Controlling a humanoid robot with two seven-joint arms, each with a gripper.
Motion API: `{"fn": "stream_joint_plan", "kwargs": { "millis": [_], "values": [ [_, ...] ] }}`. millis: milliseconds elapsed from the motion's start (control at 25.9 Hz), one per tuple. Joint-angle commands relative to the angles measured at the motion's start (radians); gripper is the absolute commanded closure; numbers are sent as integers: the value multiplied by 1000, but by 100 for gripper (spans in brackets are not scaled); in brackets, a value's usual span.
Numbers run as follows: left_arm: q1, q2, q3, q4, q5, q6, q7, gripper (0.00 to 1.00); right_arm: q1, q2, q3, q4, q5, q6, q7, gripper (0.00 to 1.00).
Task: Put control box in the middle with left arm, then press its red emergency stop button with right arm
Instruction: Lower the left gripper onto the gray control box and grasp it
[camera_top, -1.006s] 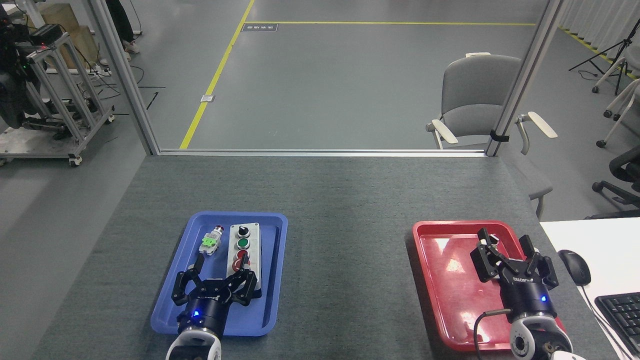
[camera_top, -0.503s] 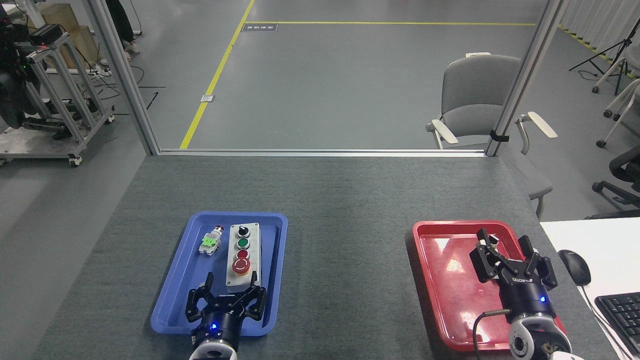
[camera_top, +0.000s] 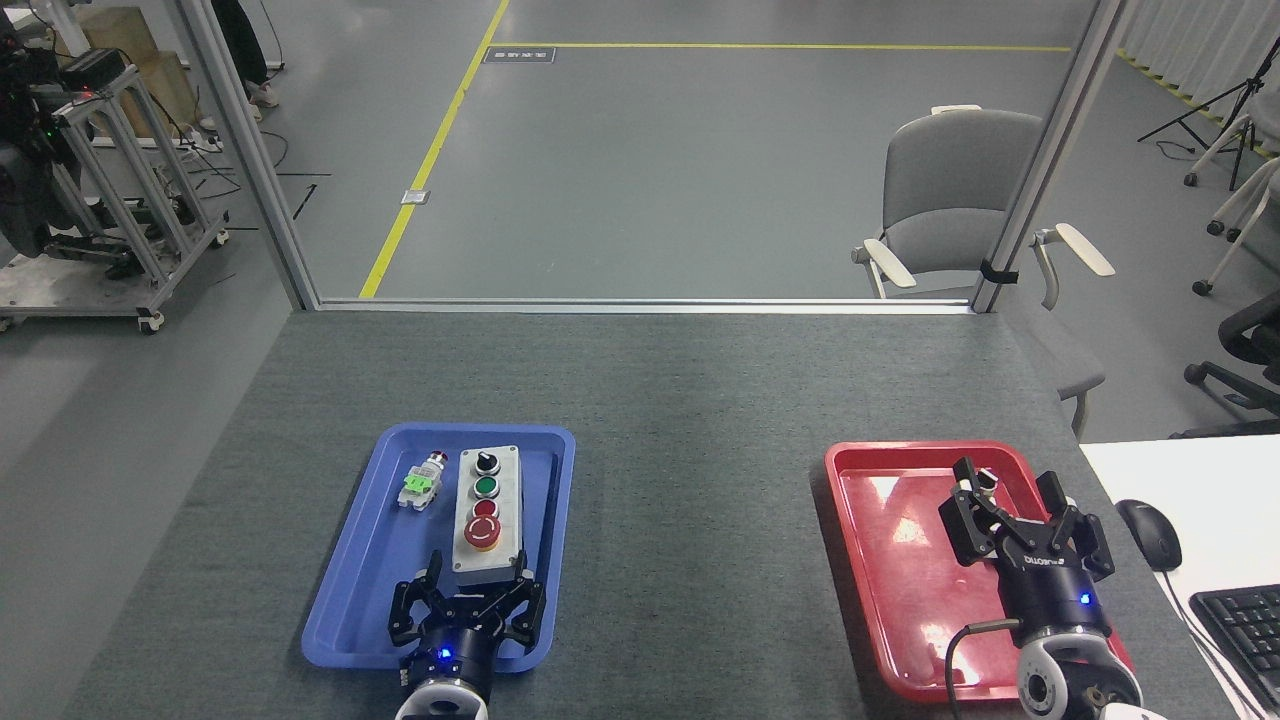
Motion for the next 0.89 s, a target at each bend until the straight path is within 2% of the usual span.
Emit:
{"fn": "stream_joint_plan", "kwargs": {
  "millis": [0,193,232,309,387,464,503,541,580,735,851],
  "values": [
    [-31,0,-2,65,4,16,16,0,0,0,0,0,0,0,0,0],
    [-83,0,7,167,21,24,36,1,2,-1,0,0,0,0,-1,0],
    [-85,-2,12,178,27,30,55,5,2,-1,0,0,0,0,-1,0],
    [-85,0,12,181,70,33,92,34,2,-1,0,0,0,0,-1,0],
    [-85,1,10,181,98,22,105,59,2,-1,0,2,0,1,-1,0],
    [-85,3,10,181,100,17,106,71,2,-1,0,2,0,1,-1,0],
    [-85,3,10,180,100,13,108,82,2,-1,0,2,0,1,0,0],
    [-85,1,7,178,100,4,108,97,3,-1,0,2,0,1,-1,0],
    [-85,1,5,175,100,-10,109,100,3,-1,0,2,0,1,0,0],
    [-85,-3,-11,112,98,-27,114,100,2,-3,-1,2,-6,0,3,0],
    [-89,-29,-45,49,98,-29,114,100,2,-4,-3,2,-8,0,3,0]
  ]
}}
